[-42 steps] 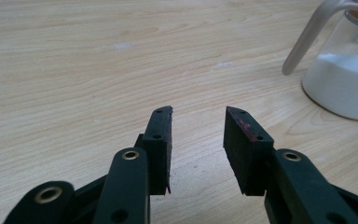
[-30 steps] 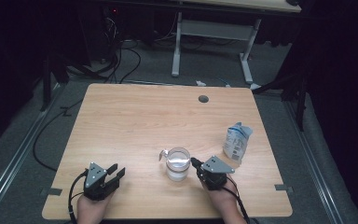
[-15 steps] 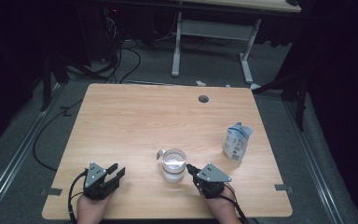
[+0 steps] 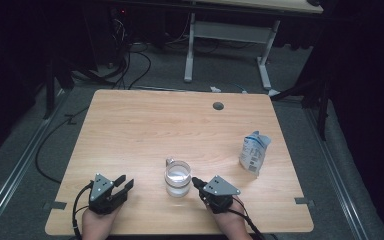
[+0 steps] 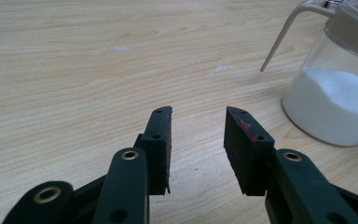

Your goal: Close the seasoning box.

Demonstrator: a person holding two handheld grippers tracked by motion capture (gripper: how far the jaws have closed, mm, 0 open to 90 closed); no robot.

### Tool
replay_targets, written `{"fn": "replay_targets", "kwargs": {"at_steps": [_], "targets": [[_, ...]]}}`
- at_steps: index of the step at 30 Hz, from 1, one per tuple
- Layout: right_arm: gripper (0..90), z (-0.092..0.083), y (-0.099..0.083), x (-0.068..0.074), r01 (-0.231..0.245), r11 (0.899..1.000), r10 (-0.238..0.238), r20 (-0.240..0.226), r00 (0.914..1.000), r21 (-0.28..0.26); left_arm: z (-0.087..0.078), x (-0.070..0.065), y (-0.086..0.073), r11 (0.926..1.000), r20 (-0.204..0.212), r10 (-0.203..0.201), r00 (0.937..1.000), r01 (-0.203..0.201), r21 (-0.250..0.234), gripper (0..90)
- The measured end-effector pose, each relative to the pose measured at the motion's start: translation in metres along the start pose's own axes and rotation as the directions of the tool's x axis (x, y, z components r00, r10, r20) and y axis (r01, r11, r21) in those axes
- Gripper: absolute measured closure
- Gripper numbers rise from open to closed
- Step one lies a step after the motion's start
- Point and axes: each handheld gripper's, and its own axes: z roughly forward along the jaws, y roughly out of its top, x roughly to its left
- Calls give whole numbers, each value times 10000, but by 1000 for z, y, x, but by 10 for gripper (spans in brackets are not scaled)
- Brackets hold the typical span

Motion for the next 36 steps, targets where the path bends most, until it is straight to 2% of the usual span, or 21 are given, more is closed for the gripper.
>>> {"fn": "replay_targets", "kwargs": {"at_steps": [5, 17, 20, 27, 36], "targets": [[900, 0, 2, 5, 123, 9999, -123, -50, 9999, -71, -1, 3, 0, 10000, -91, -94, 9999, 94, -33, 622], [897, 6, 8, 29, 631, 9978, -645, -783, 9948, -203, -9, 8, -3, 9998, -303, -201, 9993, 198, -84, 622], [897, 8, 9, 31, 613, 9979, -630, -901, 9939, -216, -11, 9, -4, 9997, -341, -213, 9992, 211, -87, 622], [897, 15, 14, 41, 919, 9953, -948, -1215, 9880, -294, -21, 12, -8, 9993, -566, -351, 9978, 343, -147, 622], [892, 17, 15, 44, 998, 9945, -1031, -1276, 9865, -320, -23, 13, -9, 9992, -612, -372, 9974, 363, -169, 622]]}}
